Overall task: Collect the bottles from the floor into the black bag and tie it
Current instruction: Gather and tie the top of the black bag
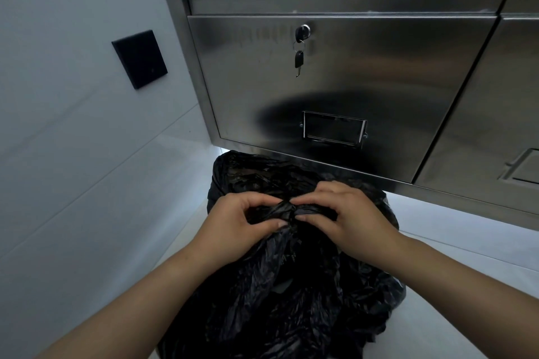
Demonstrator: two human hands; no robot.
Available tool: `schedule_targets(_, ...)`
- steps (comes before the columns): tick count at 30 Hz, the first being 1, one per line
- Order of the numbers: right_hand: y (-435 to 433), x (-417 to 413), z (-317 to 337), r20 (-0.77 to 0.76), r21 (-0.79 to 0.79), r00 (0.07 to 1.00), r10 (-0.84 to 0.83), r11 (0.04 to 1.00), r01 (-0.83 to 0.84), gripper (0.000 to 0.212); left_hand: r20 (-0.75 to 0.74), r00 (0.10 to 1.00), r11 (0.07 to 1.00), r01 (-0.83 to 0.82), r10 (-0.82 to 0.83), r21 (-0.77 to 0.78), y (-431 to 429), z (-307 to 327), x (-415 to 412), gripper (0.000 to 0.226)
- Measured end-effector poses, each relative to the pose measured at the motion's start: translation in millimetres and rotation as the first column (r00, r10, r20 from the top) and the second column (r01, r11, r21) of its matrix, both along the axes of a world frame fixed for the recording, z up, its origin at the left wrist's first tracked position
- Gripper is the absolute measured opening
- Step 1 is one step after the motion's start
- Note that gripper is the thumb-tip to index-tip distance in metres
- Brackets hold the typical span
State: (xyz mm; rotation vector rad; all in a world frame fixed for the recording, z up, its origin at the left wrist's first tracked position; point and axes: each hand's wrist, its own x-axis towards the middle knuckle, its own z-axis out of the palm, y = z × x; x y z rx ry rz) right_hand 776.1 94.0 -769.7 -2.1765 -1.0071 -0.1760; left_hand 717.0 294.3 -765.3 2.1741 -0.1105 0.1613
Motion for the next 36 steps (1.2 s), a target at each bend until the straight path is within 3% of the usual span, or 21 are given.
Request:
schedule_targets(3,3,1,1,-0.050,-0.046,0.999,-0.017,0.999,0.015,0.022,0.068,0.997,0.998,0.019,-0.023,0.064,-1,0,-2,0.039)
schedule_targets(6,6,1,3,-0.080,-0.081,0.997,-0.021,0.997,0.014,0.021,0.123,0.990,0.989,0.051,-0.068,0.140,-5,1,-3,0.029)
schedule_targets(9,7,0,5,-0.076,-0.083,0.997,-0.033,0.996,0.027,0.020,0.123,0.991,0.996,0.040,-0.049,0.077,-10,3,-5,0.020)
schedule_targets(13,6,0,7,-0.095,-0.058,0.994,-0.055,0.997,0.050,0.019,0.116,0.993,0.995,0.013,-0.024,0.099,-12,4,-6,0.044)
schedule_targets(17,4,-1,9,-0.233,-0.022,0.972,-0.023,1.000,0.018,0.013,0.181,0.982,0.986,0.017,-0.048,0.168,-9,2,-3,0.032)
schedule_targets(19,5,0,11,-0.400,0.045,0.916,0.008,0.999,0.011,0.010,0.199,0.978,0.984,0.022,-0.057,0.175,-6,1,-1,0.030)
schedule_targets(21,7,0,10,-0.606,0.224,0.784,0.136,0.975,0.005,0.006,0.209,0.975,0.984,0.040,-0.077,0.175,-5,0,-1,0.028)
schedule_targets(24,6,1,9,-0.726,0.379,0.635,0.265,0.924,0.047,0.006,0.206,0.973,0.986,0.069,-0.100,0.153,-5,0,-1,0.029)
schedule_targets(28,4,4,6,-0.689,0.379,0.679,0.251,0.924,0.043,0.005,0.200,0.975,0.992,0.079,-0.097,0.098,-7,0,-3,0.034)
schedule_targets(33,4,5,4,-0.626,0.350,0.735,0.261,0.936,-0.034,0.004,0.153,0.986,0.998,0.068,-0.069,0.012,-13,0,-2,0.014)
schedule_targets(36,3,4,3,-0.528,0.326,0.821,0.216,0.945,-0.038,0.007,0.122,0.989,0.996,0.087,-0.087,0.008,-11,1,-1,0.012)
